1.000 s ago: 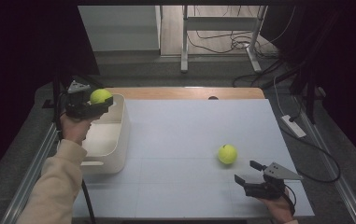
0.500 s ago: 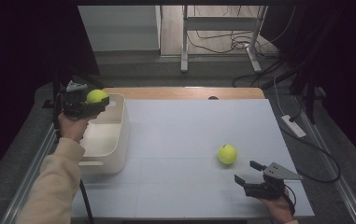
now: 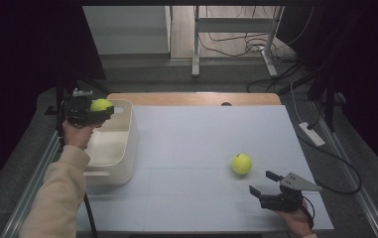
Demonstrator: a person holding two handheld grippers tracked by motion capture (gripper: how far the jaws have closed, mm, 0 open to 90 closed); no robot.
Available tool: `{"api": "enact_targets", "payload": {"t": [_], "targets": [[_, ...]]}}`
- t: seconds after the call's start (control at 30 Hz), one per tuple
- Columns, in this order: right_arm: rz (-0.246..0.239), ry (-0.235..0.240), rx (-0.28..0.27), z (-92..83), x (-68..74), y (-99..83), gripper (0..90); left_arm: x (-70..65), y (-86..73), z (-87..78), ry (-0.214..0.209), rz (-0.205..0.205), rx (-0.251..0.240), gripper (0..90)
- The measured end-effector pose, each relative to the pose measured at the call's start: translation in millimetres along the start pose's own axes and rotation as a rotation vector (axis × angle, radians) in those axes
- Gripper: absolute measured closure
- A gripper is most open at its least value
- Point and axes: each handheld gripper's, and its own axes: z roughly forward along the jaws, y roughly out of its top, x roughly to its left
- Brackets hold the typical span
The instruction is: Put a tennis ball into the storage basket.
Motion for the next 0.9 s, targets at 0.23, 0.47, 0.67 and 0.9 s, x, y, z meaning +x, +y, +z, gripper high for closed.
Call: {"api": "enact_targets", "payload": {"t": [0.23, 0.47, 0.67, 0.9], "targets": [[-0.003, 0.002, 0.005, 0.6, 0.1, -0.1, 13.1, 0.5, -2.5, 6.8, 0.007, 0.004, 0.048, 26.2], [-0.001, 0.000, 0.002, 0.4, -0.2, -0.3, 13.2, 0.7, -4.5, 9.1, 0.012, 0.007, 0.065, 26.2], [-0.002, 0.000, 0.008, 0.7, 0.2, -0.2, 13.2, 1.4, -4.5, 8.5, 0.011, 0.004, 0.062, 25.9], [-0.001, -0.002, 0.006, 0.4, 0.2, -0.4, 13.2, 2.3, -1.4, 2.8, 0.008, -0.035, 0.023, 11.7]]}}
